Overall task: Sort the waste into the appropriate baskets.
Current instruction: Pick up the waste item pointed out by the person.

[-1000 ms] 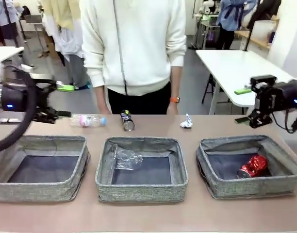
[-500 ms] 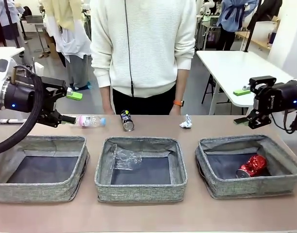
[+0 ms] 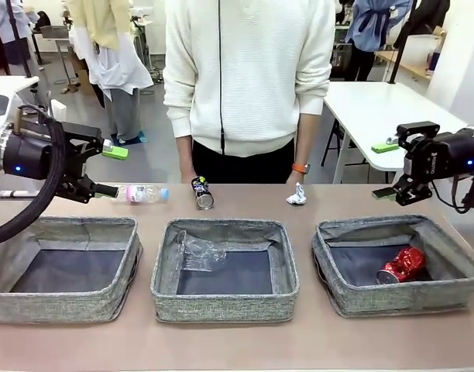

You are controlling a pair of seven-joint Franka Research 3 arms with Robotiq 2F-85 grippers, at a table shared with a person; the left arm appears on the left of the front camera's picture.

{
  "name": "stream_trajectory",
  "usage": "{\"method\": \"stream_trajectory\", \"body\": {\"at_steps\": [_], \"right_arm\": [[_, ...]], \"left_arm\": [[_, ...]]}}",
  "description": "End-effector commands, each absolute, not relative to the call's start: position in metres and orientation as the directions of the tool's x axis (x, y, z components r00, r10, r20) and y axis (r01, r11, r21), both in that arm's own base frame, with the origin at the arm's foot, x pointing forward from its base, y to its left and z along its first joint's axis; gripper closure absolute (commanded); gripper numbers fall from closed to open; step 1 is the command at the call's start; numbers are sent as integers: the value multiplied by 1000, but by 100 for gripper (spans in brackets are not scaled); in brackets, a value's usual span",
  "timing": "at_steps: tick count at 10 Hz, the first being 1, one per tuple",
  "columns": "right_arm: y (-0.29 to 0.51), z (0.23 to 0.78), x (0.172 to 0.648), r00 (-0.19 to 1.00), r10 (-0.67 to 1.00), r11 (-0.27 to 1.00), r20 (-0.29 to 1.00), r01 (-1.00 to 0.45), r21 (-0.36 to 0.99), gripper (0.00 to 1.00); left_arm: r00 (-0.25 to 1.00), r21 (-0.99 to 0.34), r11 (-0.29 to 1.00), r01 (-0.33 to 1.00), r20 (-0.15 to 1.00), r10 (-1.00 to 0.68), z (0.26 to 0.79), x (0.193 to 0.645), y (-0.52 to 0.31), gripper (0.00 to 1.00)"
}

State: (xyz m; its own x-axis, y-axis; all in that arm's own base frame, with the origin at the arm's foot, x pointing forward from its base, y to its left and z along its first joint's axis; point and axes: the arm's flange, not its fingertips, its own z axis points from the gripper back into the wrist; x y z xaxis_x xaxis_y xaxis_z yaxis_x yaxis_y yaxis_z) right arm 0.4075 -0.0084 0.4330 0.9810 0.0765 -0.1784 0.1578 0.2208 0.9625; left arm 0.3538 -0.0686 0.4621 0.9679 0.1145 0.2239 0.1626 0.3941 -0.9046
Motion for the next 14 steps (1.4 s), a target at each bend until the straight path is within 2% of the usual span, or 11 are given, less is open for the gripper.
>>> {"method": "stream_trajectory", "body": {"at_steps": [1,14], "right_arm": [[-6,433,406,982,78,223,-170,150,963,0],[-6,433,406,982,78,223,-170,150,963,0]], "left_arm": [[971,-907,391,157,215,108,463,350,-67,0],[971,-907,391,157,215,108,463,350,-67,0]]}}
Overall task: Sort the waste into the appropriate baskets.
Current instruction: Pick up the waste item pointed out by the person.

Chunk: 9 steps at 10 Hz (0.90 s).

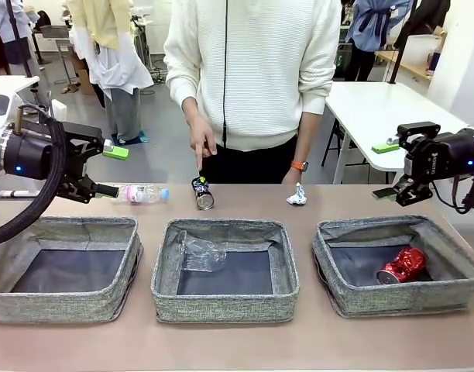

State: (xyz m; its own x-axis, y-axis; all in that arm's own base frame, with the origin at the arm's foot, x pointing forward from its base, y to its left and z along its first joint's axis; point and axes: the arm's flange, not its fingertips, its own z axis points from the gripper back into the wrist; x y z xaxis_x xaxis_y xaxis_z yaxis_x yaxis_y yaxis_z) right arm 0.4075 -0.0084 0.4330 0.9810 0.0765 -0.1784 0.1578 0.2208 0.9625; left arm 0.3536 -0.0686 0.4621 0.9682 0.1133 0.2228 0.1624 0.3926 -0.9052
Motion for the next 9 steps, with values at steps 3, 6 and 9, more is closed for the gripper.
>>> {"method": "stream_trajectory", "body": {"at_steps": [3,6,9], "right_arm": [[-6,433,406,982,78,223,-170,150,963,0],[-6,433,406,982,78,223,-170,150,963,0],[-6,433,406,982,78,223,-170,150,963,0]], "left_arm": [[971,-907,391,157,215,108,463,350,-67,0],[971,-907,391,157,215,108,463,350,-67,0],[939,-781,597,184,319,128,479,359,-80,0]]}}
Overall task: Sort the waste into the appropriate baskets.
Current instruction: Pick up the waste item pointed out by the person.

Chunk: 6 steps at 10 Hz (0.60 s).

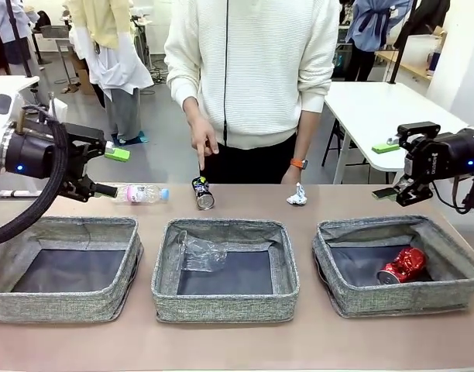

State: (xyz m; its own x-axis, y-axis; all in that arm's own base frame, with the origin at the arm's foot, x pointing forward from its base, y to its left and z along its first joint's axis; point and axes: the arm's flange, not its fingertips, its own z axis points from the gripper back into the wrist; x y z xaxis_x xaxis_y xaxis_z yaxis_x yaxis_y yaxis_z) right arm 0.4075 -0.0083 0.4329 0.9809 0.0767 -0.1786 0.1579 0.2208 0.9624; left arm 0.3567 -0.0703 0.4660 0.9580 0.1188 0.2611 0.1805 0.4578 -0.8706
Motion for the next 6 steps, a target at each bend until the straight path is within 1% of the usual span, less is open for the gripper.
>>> {"method": "stream_trajectory", "body": {"at_steps": [1,2,3,4,5,6], "right_arm": [[-6,433,406,982,78,223,-170,150,963,0],[-6,433,406,982,78,223,-170,150,963,0],[-6,433,406,982,78,223,-170,150,963,0],[-6,433,406,982,78,223,-170,150,963,0],[-6,433,406,982,78,223,-170,150,963,0],[-6,433,406,982,78,223,-170,150,963,0]], "left_arm": [[943,-620,768,161,327,67,482,380,-103,0],[951,-430,883,189,303,-56,480,401,-130,0],[953,-260,940,222,261,-153,478,417,-160,0],[945,-196,950,245,268,-188,478,424,-183,0],[941,-168,952,256,269,-205,479,428,-201,0],[938,-207,947,246,296,-179,482,430,-214,0]]}}
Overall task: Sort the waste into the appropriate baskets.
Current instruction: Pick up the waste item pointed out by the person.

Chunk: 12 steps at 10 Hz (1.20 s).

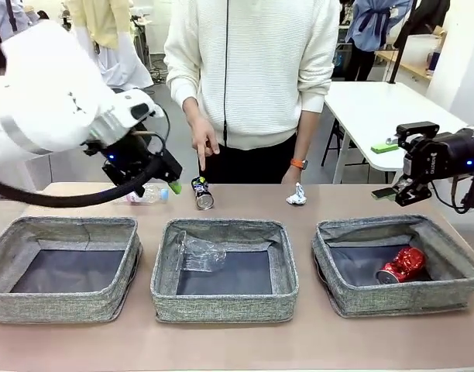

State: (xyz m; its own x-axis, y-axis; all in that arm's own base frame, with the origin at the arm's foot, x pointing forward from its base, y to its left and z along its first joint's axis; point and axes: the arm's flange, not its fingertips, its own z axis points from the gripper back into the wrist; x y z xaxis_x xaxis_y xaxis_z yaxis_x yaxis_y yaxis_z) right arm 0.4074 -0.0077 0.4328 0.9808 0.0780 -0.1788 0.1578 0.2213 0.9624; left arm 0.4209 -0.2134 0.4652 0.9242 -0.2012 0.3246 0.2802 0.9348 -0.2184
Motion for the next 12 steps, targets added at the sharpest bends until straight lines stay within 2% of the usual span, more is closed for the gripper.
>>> {"method": "stream_trajectory", "body": {"at_steps": [1,2,3,4,5,6,8,12], "right_arm": [[-6,433,406,982,78,223,-170,150,963,0],[-6,433,406,982,78,223,-170,150,963,0],[-6,433,406,982,78,223,-170,150,963,0],[-6,433,406,982,78,223,-170,150,963,0],[-6,433,406,982,78,223,-170,150,963,0],[-6,433,406,982,78,223,-170,150,963,0],[-6,433,406,982,78,223,-170,150,963,0],[-6,433,406,982,78,223,-170,150,963,0]], "left_arm": [[961,-590,760,273,132,-243,498,411,-210,0],[924,-218,935,280,325,-201,465,421,-213,0],[924,-218,935,280,325,-201,465,421,-213,0],[939,-328,893,307,255,-229,476,421,-226,0],[981,-239,969,69,191,-22,470,444,-239,0],[989,-235,972,-15,143,49,463,486,-257,0],[987,-205,968,-144,36,154,446,552,-275,0],[953,-180,937,-299,-3,304,401,587,-299,0]]}}
